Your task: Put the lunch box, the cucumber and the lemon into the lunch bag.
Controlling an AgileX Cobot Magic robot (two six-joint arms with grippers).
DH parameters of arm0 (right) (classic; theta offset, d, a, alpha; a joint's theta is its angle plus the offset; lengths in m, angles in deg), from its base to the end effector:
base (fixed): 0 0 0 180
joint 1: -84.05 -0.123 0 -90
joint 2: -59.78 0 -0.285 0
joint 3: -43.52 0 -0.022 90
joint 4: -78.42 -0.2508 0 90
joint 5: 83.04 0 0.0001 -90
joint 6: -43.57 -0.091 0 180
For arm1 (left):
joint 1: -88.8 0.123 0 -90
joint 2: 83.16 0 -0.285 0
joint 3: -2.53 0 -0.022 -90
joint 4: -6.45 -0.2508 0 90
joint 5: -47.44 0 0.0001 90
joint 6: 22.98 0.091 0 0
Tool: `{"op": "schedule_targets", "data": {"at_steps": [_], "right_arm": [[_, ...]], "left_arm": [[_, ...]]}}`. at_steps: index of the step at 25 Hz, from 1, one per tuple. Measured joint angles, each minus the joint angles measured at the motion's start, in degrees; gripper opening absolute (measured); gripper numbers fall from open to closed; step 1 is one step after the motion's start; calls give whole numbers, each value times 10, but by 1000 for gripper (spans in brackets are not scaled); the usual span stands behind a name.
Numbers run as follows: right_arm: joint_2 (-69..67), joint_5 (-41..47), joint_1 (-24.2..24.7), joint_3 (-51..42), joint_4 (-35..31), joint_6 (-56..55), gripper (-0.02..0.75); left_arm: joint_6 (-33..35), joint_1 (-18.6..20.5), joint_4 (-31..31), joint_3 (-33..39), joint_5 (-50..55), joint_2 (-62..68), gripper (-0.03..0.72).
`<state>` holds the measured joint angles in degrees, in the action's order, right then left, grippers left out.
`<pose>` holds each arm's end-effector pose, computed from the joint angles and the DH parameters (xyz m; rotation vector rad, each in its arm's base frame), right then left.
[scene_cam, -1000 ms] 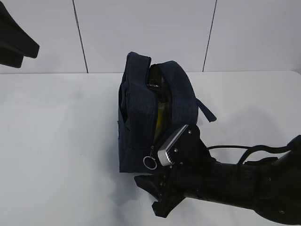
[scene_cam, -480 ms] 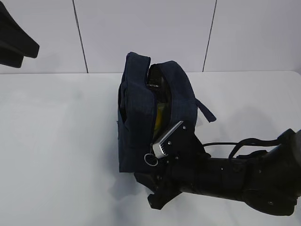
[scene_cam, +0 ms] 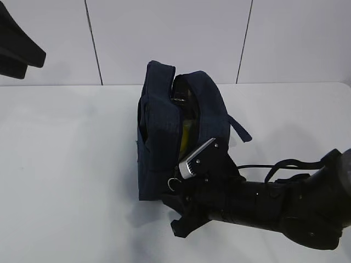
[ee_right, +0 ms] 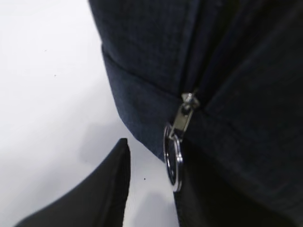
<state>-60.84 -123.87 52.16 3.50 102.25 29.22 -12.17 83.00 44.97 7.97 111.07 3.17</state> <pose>0.2617 0.1911 0.0919 -0.8200 2.0047 0.5673 0.2649 -0.0780 0.3566 0.1494 2.5632 -0.8621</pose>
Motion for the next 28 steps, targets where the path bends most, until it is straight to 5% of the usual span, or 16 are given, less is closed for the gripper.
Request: {"op": "schedule_targets", "data": {"at_steps": [9, 28], "right_arm": [[-5, 0, 0, 3, -13, -9, 8], [-16, -30, 0, 3, -23, -36, 52]], "left_arm": [[0, 0, 1, 0, 0, 0, 316], [0, 0, 1, 0, 0, 0, 316]]}}
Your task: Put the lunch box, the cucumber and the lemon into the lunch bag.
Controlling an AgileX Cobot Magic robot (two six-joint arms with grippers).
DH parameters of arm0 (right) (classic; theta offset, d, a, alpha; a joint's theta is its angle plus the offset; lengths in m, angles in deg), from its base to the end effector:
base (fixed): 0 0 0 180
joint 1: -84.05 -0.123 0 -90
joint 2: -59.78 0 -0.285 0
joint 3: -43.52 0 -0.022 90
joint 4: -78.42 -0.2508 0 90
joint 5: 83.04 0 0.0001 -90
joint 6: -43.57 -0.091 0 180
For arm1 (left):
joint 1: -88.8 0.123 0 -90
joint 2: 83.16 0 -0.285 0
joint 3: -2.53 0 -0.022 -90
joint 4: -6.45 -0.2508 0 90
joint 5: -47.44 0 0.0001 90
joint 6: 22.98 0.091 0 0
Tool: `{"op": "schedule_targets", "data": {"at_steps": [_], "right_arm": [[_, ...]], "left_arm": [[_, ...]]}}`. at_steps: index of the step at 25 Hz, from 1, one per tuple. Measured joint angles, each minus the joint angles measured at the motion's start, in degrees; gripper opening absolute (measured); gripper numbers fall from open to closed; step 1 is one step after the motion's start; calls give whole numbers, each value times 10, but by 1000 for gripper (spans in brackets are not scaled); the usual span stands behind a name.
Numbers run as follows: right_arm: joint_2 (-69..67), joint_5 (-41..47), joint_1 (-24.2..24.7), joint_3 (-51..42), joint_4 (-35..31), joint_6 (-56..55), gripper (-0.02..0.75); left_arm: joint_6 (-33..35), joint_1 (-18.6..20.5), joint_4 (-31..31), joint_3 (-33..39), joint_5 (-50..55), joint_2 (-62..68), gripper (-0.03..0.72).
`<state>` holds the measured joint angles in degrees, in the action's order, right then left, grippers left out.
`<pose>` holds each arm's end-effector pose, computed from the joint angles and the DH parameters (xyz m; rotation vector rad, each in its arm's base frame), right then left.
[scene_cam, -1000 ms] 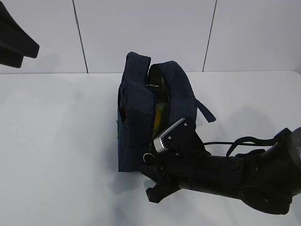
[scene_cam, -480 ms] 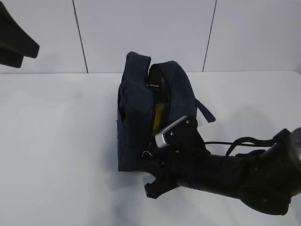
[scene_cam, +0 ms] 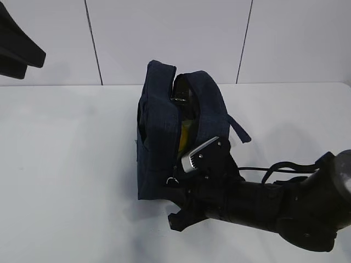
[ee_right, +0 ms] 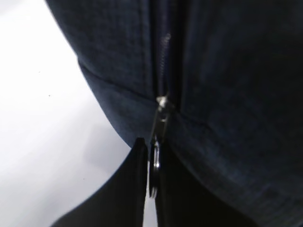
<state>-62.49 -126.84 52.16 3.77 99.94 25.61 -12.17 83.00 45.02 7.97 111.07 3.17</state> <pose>0.2650 0.1921 0.0877 -0.7026 2.0239 0.6219 0.2649 -0.0780 0.3567 0.1491 2.5629 -0.8632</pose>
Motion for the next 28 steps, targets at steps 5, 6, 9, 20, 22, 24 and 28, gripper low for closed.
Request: {"op": "schedule_targets", "data": {"at_steps": [5, 6, 9, 20, 22, 24, 28], "right_arm": [[-1, -1, 0, 0, -4, 0, 54], [-1, -4, 0, 0, -4, 0, 55], [-2, -14, 0, 0, -6, 0, 58], [-4, -21, 0, 0, -19, 0, 57], [-4, -21, 0, 0, -20, 0, 55], [-4, -21, 0, 0, -21, 0, 55], [-4, -22, 0, 0, -33, -4, 9]], "left_arm": [[0, 0, 0, 0, 0, 0, 316], [0, 0, 0, 0, 0, 0, 316], [0, 0, 0, 0, 0, 0, 316], [0, 0, -2, 0, 0, 0, 316], [0, 0, -3, 0, 0, 0, 316], [0, 0, -3, 0, 0, 0, 316], [0, 0, -5, 0, -1, 0, 316]]}}
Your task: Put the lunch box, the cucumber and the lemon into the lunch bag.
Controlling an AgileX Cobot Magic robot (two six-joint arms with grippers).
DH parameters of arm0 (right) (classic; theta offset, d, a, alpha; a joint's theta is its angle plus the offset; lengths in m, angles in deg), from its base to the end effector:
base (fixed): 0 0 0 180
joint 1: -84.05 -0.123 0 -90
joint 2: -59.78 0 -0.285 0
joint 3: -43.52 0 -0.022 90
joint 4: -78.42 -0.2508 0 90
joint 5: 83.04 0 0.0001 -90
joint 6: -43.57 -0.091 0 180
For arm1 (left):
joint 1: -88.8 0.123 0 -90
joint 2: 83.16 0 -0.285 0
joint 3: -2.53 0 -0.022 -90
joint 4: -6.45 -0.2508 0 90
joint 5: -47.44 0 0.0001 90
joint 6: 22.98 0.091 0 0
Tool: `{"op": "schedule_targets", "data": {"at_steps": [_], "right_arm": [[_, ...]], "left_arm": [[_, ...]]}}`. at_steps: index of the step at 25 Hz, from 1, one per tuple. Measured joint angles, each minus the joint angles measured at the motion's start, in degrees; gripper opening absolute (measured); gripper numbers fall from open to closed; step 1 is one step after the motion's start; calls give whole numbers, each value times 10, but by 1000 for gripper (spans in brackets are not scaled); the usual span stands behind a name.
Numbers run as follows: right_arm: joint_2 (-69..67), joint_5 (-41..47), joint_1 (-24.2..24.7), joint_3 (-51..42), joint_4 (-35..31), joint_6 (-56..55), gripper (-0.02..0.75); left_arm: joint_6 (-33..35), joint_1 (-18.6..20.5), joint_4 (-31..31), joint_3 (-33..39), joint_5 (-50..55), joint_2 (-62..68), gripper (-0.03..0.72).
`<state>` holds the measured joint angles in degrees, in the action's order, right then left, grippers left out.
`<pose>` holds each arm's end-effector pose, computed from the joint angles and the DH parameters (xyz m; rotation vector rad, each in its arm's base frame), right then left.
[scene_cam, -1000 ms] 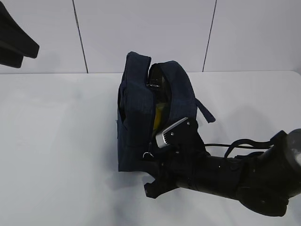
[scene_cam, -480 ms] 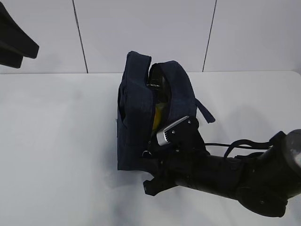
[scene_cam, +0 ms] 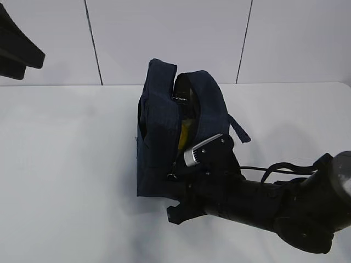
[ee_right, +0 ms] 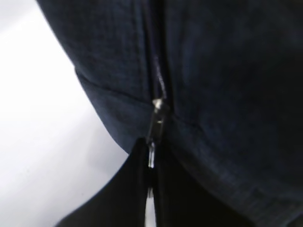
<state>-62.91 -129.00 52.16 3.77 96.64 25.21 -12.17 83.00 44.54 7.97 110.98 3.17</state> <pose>0.2684 0.1911 0.0887 -0.6203 2.0130 0.6314 0.2651 -0.0775 0.3563 0.1515 2.5647 -0.8519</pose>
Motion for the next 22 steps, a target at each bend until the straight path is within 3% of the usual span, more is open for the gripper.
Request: {"op": "schedule_targets", "data": {"at_steps": [16, 22], "right_arm": [[52, 122, 0, 0, 11, -56, 8], [95, 185, 0, 3, 81, -74, 8]], "left_arm": [[0, 0, 0, 0, 0, 0, 316], [0, 0, 0, 0, 0, 0, 316]]}}
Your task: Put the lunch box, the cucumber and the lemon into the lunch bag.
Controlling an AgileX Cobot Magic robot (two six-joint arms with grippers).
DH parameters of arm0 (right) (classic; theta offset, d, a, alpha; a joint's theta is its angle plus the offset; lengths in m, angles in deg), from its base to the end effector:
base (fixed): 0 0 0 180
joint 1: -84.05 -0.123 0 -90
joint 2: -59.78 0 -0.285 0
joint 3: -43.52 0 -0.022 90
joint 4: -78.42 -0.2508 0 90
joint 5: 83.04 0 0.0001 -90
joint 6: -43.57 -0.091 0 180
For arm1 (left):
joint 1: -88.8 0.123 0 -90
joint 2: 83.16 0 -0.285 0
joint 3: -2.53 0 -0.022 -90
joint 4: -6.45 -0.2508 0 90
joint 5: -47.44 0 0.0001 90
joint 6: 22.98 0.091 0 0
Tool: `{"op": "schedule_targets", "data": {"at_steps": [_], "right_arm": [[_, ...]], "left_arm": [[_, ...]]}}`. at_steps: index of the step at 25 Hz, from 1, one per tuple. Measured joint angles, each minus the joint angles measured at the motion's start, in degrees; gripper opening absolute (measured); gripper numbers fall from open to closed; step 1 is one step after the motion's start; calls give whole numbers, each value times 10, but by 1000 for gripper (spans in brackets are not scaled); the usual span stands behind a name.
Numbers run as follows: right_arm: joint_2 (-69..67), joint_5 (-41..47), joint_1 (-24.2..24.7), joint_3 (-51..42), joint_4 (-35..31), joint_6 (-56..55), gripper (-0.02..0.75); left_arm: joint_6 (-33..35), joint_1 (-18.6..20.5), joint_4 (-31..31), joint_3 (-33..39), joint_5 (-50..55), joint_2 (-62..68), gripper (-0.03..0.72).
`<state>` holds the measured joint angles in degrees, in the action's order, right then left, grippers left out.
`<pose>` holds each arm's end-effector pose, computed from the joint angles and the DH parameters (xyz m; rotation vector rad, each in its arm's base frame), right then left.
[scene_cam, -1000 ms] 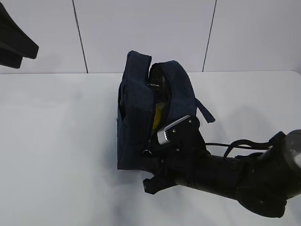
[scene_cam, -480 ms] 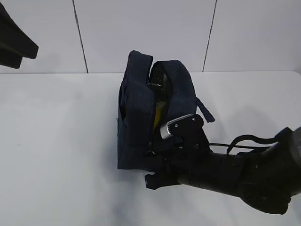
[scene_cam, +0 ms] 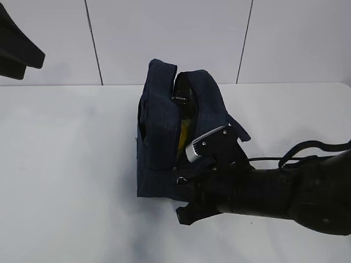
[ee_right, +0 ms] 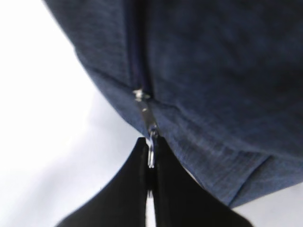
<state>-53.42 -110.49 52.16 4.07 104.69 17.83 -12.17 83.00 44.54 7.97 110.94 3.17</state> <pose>0.2598 0.1835 0.1178 -0.6938 2.1607 0.5488 0.2652 -0.0775 0.3563 0.1511 2.5641 -0.8516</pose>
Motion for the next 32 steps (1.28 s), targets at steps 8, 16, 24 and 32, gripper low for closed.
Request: {"op": "schedule_targets", "data": {"at_steps": [8, 16, 24, 32], "right_arm": [[46, 143, 0, 70, 253, -188, 8], [49, 151, 0, 146, 594, -549, 8], [49, 29, 0, 219, 792, -786, 8], [49, -28, 0, 247, 793, -799, 8]], "left_arm": [[0, 0, 0, 0, 0, 0, 316], [0, 0, -1, 0, 0, 0, 316], [0, 0, -1, 0, 0, 0, 316], [0, 0, -1, 0, -1, 0, 316]]}}
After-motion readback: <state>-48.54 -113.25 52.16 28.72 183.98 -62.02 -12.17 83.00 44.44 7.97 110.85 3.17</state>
